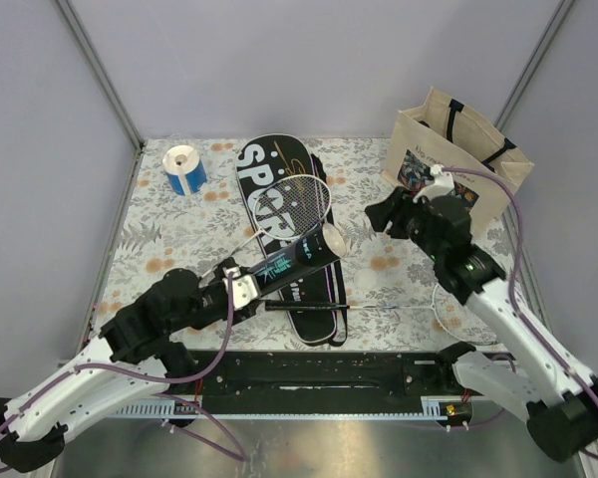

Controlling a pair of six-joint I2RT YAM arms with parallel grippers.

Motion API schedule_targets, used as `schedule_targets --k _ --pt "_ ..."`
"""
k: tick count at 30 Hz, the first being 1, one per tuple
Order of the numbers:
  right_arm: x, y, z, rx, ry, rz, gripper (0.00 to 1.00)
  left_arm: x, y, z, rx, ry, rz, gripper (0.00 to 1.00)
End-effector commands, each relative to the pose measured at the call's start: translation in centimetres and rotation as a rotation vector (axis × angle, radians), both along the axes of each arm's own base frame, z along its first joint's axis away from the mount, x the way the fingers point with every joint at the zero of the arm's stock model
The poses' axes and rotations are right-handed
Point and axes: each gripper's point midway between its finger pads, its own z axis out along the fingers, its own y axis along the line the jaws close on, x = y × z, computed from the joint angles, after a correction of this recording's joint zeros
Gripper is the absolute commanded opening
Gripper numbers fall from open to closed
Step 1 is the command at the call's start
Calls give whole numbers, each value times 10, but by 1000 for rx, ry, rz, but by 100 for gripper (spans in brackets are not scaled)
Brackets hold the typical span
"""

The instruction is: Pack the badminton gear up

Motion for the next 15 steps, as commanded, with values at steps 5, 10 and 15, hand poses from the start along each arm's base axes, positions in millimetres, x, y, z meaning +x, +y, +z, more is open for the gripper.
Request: schedule_targets --k 5,10,15 --pt "104 -61 -60 -435 133 -482 69 0 -3 46 -215 -85 27 0" --pt "142 -67 -93 -573 245 -603 70 -4 1 53 -258 -107 19 0" --pt "169 -66 -122 -644 308 -672 70 -5 1 53 -256 -109 14 0"
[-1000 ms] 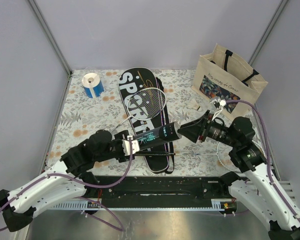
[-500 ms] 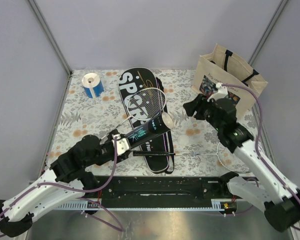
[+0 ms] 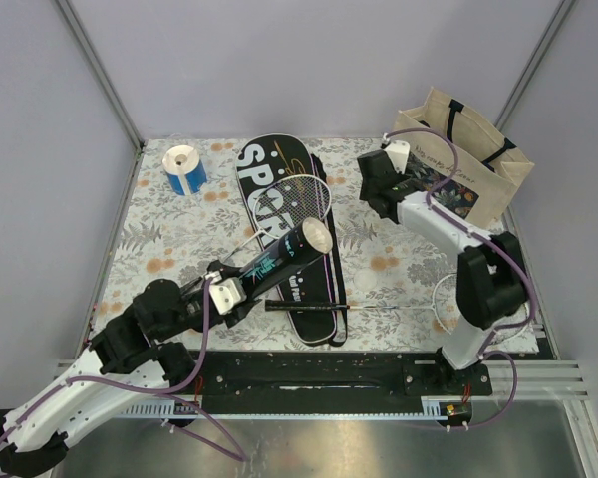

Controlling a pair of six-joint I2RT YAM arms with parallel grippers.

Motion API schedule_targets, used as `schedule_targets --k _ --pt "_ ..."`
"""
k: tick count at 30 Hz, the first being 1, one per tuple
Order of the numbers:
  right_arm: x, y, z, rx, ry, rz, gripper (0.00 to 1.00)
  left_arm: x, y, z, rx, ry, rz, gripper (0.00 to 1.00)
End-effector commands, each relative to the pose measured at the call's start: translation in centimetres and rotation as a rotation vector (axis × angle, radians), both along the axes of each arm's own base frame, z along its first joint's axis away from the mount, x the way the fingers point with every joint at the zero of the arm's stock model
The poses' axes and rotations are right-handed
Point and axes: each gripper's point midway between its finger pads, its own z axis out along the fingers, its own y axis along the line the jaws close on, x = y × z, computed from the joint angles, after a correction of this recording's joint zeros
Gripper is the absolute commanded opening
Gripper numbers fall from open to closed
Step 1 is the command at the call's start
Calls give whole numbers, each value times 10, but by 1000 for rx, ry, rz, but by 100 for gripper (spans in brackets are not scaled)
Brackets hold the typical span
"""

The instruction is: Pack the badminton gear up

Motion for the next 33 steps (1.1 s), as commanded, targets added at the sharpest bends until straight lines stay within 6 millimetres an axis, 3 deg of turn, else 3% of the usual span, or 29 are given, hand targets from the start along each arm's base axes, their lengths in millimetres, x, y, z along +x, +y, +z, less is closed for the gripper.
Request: schedule_targets --k 1,7,15,24,33 --pt "22 -13 2 -102 -15 -131 71 2 -6 32 -108 -65 -3 0" --pt "41 -16 -32 -179 64 -151 70 -2 -11 29 -104 -50 -39 0" --pt "43 -26 -65 -225 153 -176 67 0 -9 30 -101 -61 -25 0" --pt "24 -29 -57 -208 177 -155 57 4 -8 27 -83 -61 -11 0" --pt "-14 -43 -49 -210 175 -140 30 5 -7 25 -77 -62 -4 0"
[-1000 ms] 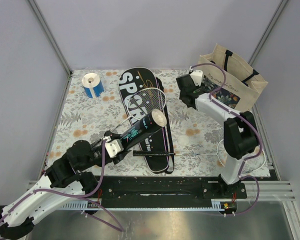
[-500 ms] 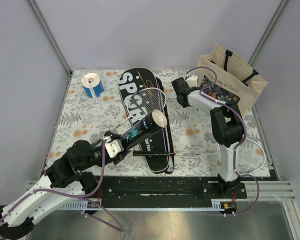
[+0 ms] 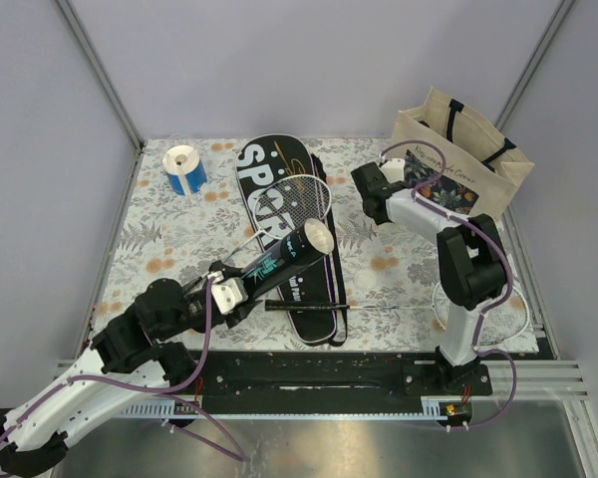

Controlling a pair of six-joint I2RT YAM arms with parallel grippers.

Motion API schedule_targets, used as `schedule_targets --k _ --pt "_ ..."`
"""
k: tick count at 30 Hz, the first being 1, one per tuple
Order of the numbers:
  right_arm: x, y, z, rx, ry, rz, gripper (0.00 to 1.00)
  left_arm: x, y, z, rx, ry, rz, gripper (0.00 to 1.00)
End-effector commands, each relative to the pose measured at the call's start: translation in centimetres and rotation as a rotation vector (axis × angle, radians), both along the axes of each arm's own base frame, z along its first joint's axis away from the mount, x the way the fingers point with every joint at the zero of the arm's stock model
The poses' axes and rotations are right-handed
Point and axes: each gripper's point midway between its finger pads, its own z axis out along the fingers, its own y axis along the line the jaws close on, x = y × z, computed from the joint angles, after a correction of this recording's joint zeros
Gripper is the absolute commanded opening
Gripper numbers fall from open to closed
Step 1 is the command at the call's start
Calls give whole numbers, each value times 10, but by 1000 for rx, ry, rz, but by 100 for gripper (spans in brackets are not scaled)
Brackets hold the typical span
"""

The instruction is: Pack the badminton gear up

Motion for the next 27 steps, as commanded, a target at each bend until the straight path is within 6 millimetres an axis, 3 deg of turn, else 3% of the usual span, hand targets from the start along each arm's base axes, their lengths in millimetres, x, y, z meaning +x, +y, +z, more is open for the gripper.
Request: schedule_targets --k 1,5,10,13,17,27 --pt "-12 -7 30 12 -80 -13 28 6 -5 28 -81 -75 6 0" --pt "-16 -9 34 13 -103 21 2 7 -6 26 -72 -71 7 0" --pt "-18 3 43 67 -127 127 0 6 -5 27 -78 -76 8 0" --pt "-22 21 45 104 -115 294 17 7 -3 27 -79 -74 18 0" --pt "-23 23 37 51 -86 421 35 7 -4 27 -79 -74 15 0" --pt "-15 3 11 -175 77 476 42 7 -6 24 -72 -63 11 0"
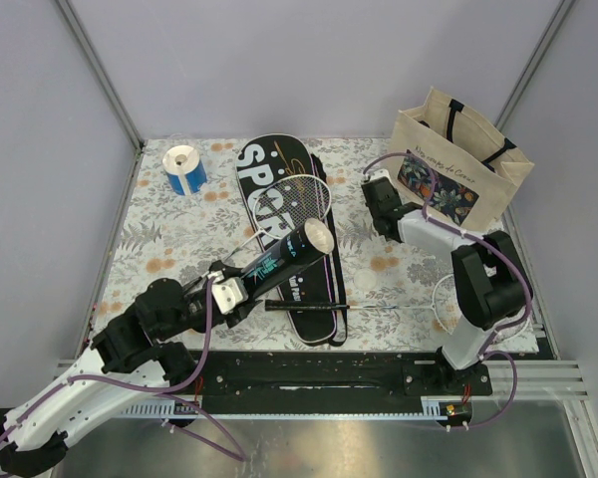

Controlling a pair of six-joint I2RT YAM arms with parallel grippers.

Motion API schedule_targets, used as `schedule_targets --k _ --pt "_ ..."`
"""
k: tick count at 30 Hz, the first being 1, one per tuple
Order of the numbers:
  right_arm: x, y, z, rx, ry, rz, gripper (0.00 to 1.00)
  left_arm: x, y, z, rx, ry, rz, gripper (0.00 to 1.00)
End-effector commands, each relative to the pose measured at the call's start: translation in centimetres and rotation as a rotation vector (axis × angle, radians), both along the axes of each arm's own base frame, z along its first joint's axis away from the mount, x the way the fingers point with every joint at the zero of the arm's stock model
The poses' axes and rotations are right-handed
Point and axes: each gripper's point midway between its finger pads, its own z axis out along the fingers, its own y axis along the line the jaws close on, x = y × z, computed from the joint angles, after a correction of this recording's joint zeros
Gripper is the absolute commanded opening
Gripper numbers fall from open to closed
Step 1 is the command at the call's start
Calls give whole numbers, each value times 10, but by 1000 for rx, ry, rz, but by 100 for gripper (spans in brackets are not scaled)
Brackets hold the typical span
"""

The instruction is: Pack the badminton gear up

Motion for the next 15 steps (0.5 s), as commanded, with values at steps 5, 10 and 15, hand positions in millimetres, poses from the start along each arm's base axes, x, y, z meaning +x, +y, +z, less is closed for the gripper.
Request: schedule_targets --k 5,10,15 --pt "21 -8 0 -151 15 17 40 7 -7 23 -68 -60 8 0" --pt "23 -24 4 -224 -24 -56 31 9 -7 21 -58 -59 12 0" --pt "23 -31 21 -232 -95 -86 6 10 -8 19 -47 -53 15 0"
